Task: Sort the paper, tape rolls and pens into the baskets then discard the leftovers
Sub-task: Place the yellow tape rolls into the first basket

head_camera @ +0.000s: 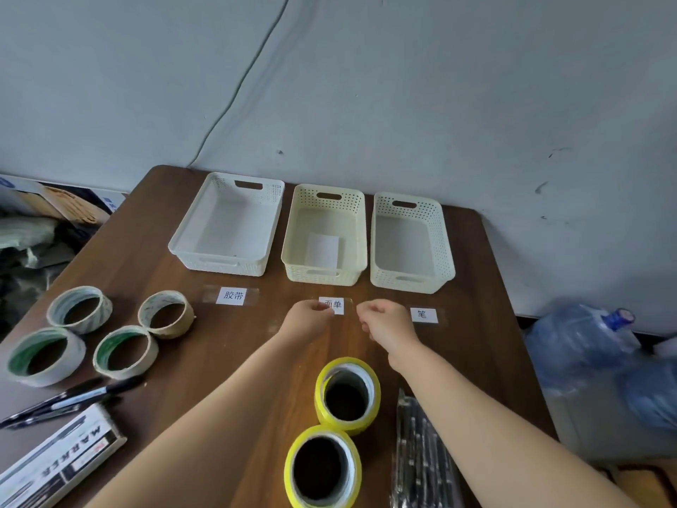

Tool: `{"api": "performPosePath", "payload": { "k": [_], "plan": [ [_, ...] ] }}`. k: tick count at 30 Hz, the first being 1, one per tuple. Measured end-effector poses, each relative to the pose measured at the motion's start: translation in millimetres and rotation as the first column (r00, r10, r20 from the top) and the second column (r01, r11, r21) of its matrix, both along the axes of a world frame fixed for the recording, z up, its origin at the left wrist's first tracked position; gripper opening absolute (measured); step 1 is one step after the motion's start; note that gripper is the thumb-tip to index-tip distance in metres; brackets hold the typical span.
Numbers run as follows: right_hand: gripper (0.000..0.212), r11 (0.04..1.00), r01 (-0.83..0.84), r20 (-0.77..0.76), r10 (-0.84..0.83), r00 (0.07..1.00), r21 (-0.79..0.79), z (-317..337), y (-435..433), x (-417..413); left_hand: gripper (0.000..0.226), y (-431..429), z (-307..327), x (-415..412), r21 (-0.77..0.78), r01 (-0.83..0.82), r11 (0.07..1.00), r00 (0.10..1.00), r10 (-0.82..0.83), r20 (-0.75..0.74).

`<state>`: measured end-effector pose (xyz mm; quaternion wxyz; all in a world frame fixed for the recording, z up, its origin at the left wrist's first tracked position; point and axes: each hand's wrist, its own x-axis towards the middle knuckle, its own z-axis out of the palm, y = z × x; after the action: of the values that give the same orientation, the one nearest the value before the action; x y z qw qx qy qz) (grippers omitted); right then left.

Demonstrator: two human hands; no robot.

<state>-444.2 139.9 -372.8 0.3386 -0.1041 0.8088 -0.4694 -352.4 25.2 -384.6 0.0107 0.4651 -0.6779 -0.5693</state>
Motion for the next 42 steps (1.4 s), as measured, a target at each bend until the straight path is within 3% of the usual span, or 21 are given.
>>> {"api": "performPosePath", "payload": {
  "k": [5,10,16,19,22,29,34,42],
  "plan": [
    [0.032,0.985,-0.153,0.195,0.135,0.972,0.083,-14.3,31.5,16.9,0.043,28.2,-14.9,27.9,0.208,-0.010,0.978,1.000,0.011,-0.006],
    [0.059,0.968,-0.206,0.305,0.154,0.940,0.143,-35.1,48.0,25.2,0.066,35.2,-25.4,52.8,0.347,0.109,0.931,0.991,-0.129,0.034],
    [0.082,0.956,-0.153,0.430,0.033,0.902,0.248,-47.7,57.0,33.1,0.044,43.0,-35.7,62.1,0.483,0.128,0.866,0.984,-0.170,0.043],
    [0.069,0.964,-0.113,0.526,-0.032,0.850,0.241,-51.5,56.5,36.1,0.040,46.9,-35.8,60.7,0.509,0.139,0.849,0.984,-0.177,0.028],
    [0.057,0.970,-0.103,0.500,-0.022,0.866,0.220,-57.6,53.7,37.4,0.036,47.1,-31.7,58.2,0.510,0.140,0.849,0.985,-0.170,0.013],
    [0.072,0.982,0.007,0.467,-0.097,0.879,0.189,-51.6,31.7,45.3,0.030,28.4,-26.9,54.9,0.517,0.042,0.855,0.997,-0.069,0.033],
    [0.077,0.992,0.041,0.486,-0.094,0.869,0.118,-36.6,3.8,44.1,0.061,3.1,-13.7,54.9,0.581,0.077,0.810,0.997,-0.043,-0.072],
    [0.030,0.995,0.075,0.481,-0.032,0.876,-0.071,-8.6,-38.7,44.7,0.077,-44.6,25.9,55.7,0.596,0.028,0.803,0.989,0.063,-0.132]
  ]
}}
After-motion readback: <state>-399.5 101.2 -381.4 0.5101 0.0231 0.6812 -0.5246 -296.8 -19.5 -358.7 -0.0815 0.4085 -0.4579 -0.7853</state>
